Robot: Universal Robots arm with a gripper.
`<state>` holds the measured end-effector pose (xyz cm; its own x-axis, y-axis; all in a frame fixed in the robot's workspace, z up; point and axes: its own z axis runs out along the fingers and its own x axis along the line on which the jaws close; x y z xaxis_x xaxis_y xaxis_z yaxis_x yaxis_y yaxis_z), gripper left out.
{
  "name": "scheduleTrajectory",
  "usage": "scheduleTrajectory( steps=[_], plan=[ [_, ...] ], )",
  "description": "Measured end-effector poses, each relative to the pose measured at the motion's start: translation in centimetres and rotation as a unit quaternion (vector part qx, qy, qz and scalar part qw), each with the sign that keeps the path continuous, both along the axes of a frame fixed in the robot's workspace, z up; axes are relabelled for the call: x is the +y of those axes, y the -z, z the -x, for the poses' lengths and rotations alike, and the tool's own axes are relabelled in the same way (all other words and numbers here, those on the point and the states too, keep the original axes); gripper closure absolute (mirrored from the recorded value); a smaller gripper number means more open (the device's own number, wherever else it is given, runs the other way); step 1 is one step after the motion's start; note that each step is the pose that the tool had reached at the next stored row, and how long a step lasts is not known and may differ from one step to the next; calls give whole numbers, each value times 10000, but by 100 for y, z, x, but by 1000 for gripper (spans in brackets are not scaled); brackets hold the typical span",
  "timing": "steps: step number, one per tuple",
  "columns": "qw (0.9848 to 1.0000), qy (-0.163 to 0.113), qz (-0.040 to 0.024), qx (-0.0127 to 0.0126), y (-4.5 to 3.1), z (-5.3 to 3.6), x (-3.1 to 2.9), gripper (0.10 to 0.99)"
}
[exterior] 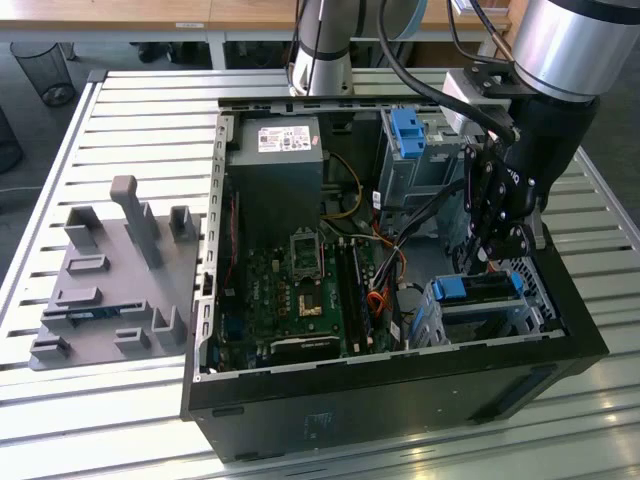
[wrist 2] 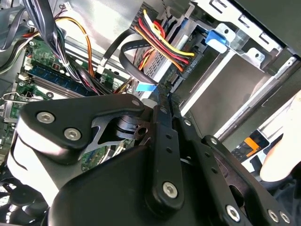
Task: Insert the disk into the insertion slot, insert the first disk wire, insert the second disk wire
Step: 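Insert the second disk wire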
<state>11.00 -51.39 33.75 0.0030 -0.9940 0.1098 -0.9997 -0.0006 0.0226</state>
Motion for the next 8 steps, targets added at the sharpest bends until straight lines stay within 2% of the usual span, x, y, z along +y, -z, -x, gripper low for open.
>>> scheduleTrajectory(
  steps=[8],
  plan=[
    [10000,0,-17,0,7,-20,-9,945]
  ],
)
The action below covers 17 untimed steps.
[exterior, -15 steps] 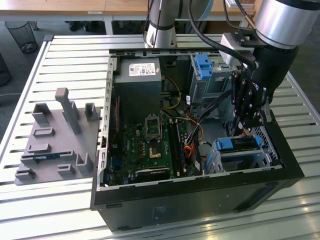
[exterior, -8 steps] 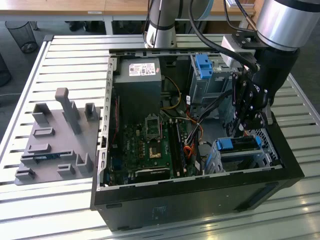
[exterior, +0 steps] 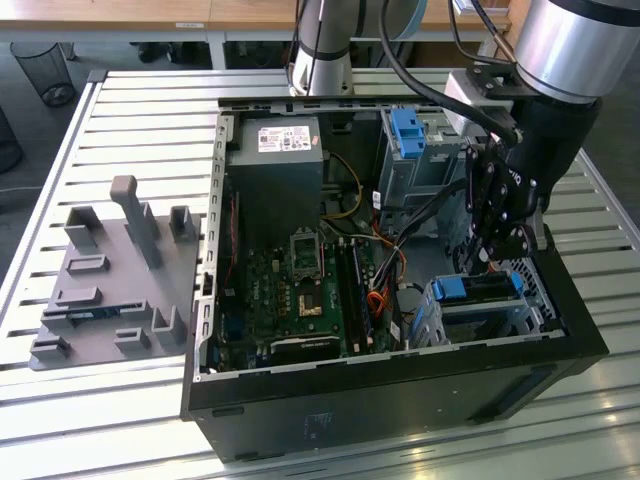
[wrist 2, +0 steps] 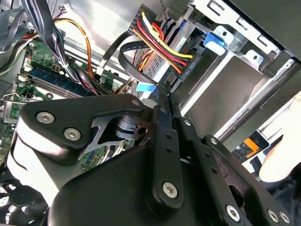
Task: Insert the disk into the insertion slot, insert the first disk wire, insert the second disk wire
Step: 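Insert the second disk wire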
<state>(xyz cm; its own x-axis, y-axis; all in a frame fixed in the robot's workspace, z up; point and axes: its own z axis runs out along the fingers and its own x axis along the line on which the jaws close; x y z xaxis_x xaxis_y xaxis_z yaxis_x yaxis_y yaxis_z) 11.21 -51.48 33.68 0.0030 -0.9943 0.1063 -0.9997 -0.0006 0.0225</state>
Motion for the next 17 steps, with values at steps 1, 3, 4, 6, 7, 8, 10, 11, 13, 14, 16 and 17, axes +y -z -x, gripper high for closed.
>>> scheduleTrajectory(
  steps=[1,3,4,6,7,8,10,11,13,14,16,17],
  plan=[
    [10000,0,0,0,2,0,-3,945],
    [10000,0,0,0,6,-2,-13,945],
    [10000,0,-1,0,8,-2,-19,945],
    [10000,0,-1,0,9,-3,-35,945],
    [10000,0,-2,0,10,-4,-40,945],
    [10000,0,-2,0,10,-4,-42,945],
    [10000,-1,-2,0,11,-9,-43,945],
    [10000,-1,-2,0,11,-13,-44,945],
    [10000,0,-2,0,12,-22,-45,945],
    [10000,-1,-3,0,13,-26,-45,945],
    [10000,0,-2,0,15,-27,-47,945],
    [10000,0,-2,0,18,-28,-48,945]
  ],
)
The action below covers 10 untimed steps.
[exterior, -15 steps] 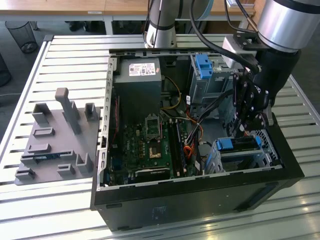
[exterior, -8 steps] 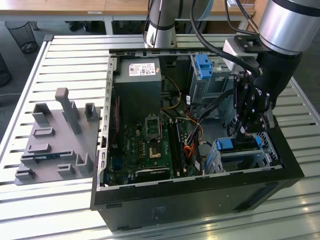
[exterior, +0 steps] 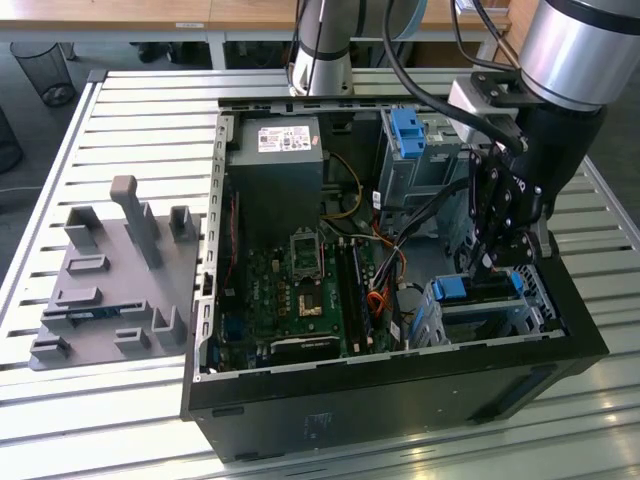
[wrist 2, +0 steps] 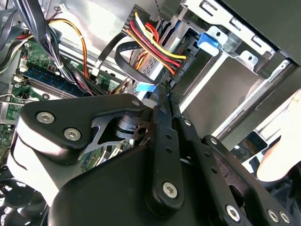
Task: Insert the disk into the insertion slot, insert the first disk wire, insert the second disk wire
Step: 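Insert the second disk wire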
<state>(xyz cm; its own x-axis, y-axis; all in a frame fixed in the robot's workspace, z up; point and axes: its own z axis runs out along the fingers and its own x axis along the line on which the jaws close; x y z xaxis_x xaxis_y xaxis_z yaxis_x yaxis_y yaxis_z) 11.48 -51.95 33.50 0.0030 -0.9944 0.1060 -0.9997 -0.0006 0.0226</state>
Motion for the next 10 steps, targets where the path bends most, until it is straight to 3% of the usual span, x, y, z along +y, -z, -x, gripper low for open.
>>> scheduleTrajectory(
  steps=[10],
  plan=[
    [10000,0,-1,0,4,-28,-8,945]
  ],
)
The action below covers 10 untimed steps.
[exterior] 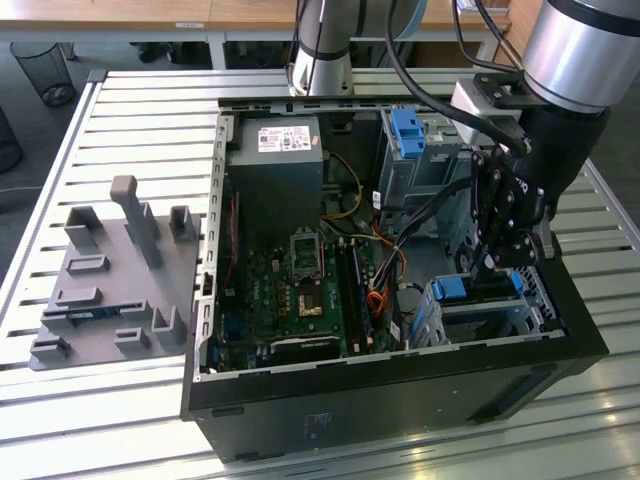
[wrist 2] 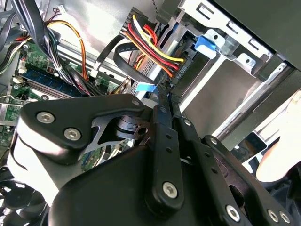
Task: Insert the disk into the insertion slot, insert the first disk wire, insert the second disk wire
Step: 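Insert the second disk wire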
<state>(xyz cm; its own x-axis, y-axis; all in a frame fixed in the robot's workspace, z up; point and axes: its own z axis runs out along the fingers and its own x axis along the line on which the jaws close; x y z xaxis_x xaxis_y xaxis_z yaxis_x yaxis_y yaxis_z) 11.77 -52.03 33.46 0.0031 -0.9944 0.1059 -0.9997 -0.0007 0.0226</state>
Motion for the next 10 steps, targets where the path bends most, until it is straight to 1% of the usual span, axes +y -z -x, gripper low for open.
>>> scheduleTrajectory(
  steps=[10],
  plan=[
    [10000,0,0,0,4,-12,-10,945]
  ],
)
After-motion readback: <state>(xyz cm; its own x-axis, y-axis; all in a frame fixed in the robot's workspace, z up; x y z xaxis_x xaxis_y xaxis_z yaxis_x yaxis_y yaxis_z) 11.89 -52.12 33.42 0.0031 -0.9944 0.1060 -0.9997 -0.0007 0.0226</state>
